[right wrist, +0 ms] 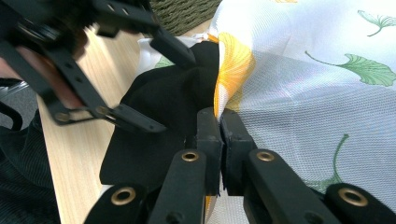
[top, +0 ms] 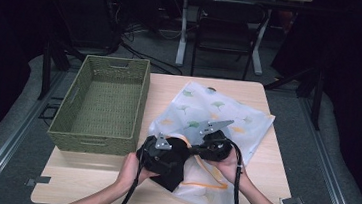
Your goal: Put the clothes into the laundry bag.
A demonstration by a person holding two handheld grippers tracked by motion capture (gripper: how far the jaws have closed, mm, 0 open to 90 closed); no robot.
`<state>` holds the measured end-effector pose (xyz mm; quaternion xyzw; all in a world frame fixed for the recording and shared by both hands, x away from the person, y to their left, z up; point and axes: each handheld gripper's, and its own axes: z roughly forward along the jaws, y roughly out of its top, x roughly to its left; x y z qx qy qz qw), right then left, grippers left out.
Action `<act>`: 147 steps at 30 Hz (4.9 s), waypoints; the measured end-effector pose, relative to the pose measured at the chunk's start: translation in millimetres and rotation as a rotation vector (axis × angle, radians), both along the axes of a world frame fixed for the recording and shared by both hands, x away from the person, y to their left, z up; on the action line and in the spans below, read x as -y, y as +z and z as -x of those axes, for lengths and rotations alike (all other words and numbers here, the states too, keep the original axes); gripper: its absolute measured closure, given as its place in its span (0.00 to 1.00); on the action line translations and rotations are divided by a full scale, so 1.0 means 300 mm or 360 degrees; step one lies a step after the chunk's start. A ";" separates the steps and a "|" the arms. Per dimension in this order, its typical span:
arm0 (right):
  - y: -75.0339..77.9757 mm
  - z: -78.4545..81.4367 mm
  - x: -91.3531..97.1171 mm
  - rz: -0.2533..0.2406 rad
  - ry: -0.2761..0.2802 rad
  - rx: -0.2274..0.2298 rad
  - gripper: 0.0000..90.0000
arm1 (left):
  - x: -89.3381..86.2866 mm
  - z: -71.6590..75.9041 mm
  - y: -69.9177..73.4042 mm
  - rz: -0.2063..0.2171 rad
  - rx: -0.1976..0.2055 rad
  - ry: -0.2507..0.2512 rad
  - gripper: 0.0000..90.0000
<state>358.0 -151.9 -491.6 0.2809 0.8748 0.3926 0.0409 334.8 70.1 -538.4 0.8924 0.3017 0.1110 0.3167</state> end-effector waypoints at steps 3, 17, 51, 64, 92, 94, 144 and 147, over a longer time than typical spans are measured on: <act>-0.003 0.000 0.000 0.0007 0.0004 -0.0007 0.98 | 0.008 -0.016 -0.031 -0.0029 -0.0018 -0.0008 0.43; 0.003 0.001 -0.008 -0.0027 0.0018 -0.0006 0.98 | 0.011 -0.079 -0.043 0.0139 0.0027 0.0106 0.92; 0.008 -0.011 0.035 -0.0087 -0.0065 -0.0038 0.98 | 0.071 -0.088 -0.023 0.0226 0.0194 0.0078 0.48; 0.012 -0.009 0.034 -0.0084 -0.0061 -0.0027 0.98 | 0.087 -0.076 -0.083 0.0162 0.0091 0.0122 0.86; 0.016 -0.016 0.060 -0.0054 -0.0085 -0.0045 0.98 | 0.033 -0.023 0.071 0.0191 0.0222 0.0033 0.36; 0.017 -0.017 0.060 -0.0055 -0.0085 -0.0040 0.98 | 0.026 -0.023 0.090 0.0196 0.0252 0.0033 0.36; 0.058 0.010 0.089 -0.0089 -0.0047 0.0003 0.98 | 0.077 -0.186 0.083 -0.0106 0.0420 0.0031 0.74; 0.059 0.009 0.092 -0.0093 -0.0049 0.0003 0.98 | 0.088 -0.181 0.083 -0.0144 0.0452 -0.0006 0.87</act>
